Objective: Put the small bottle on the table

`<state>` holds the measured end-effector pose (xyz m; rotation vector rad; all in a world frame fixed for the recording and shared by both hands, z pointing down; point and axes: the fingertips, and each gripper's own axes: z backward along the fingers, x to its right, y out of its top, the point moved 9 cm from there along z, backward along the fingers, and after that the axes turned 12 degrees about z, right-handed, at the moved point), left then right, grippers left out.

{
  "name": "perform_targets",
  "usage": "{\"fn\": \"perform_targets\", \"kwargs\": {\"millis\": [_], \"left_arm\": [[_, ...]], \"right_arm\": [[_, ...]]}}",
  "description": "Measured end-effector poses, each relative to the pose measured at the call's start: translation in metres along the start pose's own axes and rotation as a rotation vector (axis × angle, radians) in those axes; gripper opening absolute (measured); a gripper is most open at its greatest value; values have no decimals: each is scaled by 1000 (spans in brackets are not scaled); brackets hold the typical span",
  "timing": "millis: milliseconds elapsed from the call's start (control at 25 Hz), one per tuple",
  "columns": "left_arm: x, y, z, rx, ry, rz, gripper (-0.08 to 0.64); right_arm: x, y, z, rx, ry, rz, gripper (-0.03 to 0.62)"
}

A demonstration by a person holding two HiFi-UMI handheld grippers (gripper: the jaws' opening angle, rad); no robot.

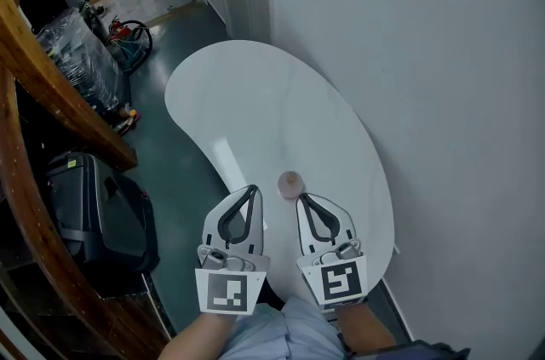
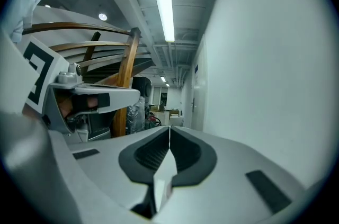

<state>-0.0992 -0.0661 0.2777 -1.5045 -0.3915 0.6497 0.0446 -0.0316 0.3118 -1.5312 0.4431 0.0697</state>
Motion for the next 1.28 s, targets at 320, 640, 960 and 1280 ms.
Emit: {"fn": "perform_targets", "kwargs": {"millis": [320,640,960,1280], "left_arm": [[11,18,11,18,-71,-311,2],[10,17,10,47,-27,-185,2],[8,25,8,27,-85,-368,2],[7,26,9,16,-118,-449,2]], "right_arm": [[5,10,12,-27,5,-51,0],[6,13,9,-25,20,-37,0],[6,16,8,-23,7,-49,0],[1,8,11,-35,10,-80,0]]}}
